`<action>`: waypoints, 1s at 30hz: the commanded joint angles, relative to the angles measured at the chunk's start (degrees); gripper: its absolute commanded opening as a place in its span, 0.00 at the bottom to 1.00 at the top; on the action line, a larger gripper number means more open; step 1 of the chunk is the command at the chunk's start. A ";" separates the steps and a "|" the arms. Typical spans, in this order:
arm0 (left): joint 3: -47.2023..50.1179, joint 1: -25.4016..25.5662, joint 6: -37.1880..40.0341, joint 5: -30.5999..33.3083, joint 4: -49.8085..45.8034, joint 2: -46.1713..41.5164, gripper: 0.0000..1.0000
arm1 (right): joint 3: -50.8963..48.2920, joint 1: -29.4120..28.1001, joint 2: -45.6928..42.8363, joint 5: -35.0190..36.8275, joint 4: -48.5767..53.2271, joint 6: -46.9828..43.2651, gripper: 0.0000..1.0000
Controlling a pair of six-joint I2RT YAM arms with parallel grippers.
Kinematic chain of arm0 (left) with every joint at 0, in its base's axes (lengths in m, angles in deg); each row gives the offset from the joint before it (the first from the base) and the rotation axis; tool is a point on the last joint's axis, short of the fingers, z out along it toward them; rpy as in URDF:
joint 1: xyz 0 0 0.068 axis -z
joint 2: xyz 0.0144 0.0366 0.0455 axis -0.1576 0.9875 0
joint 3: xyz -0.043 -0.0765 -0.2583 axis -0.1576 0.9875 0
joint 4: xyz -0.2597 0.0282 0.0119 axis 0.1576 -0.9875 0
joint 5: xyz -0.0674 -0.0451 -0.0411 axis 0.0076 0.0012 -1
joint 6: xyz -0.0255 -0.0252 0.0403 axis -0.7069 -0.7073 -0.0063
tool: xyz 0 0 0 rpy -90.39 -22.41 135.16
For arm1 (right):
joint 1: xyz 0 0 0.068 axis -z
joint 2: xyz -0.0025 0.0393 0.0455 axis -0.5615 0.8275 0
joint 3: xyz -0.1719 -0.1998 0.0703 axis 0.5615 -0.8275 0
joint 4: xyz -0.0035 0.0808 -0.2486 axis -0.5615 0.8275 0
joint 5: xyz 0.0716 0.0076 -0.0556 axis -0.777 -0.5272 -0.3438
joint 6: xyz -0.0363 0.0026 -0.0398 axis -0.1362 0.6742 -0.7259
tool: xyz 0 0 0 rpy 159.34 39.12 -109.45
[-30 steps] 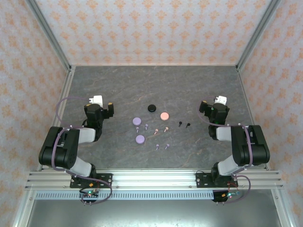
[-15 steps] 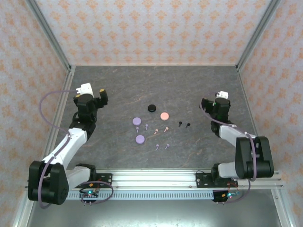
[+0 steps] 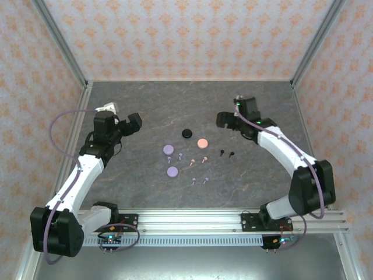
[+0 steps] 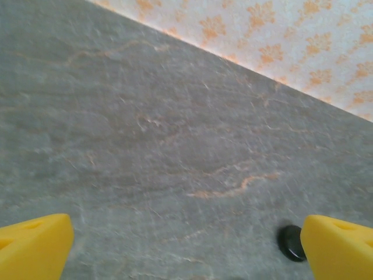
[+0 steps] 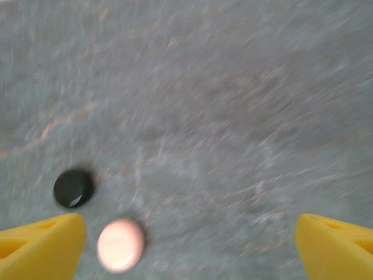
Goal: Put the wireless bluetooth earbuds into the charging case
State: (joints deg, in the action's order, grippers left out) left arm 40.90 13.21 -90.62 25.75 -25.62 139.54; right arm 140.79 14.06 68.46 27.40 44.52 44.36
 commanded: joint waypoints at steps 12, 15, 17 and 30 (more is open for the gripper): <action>0.02 0.78 -4.92 -3.19 -2.57 0.42 1.00 | 28.35 -18.32 28.05 9.02 21.22 1.63 0.89; -0.07 0.87 -5.14 -2.85 -3.21 0.21 1.00 | 33.78 -19.32 33.61 10.61 23.16 1.67 0.87; -0.01 0.91 -5.10 -2.71 -3.60 -0.25 1.00 | 36.80 -19.56 36.41 11.18 23.92 1.43 0.86; -0.84 1.01 -4.72 -1.01 -5.83 -1.65 1.00 | 45.34 -19.98 45.86 9.68 25.42 0.99 0.76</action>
State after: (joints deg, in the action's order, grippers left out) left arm 40.94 13.71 -94.94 23.32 -29.77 138.22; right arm 183.67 -5.57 112.83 35.97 67.36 45.76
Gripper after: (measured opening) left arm 0.999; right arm 0.767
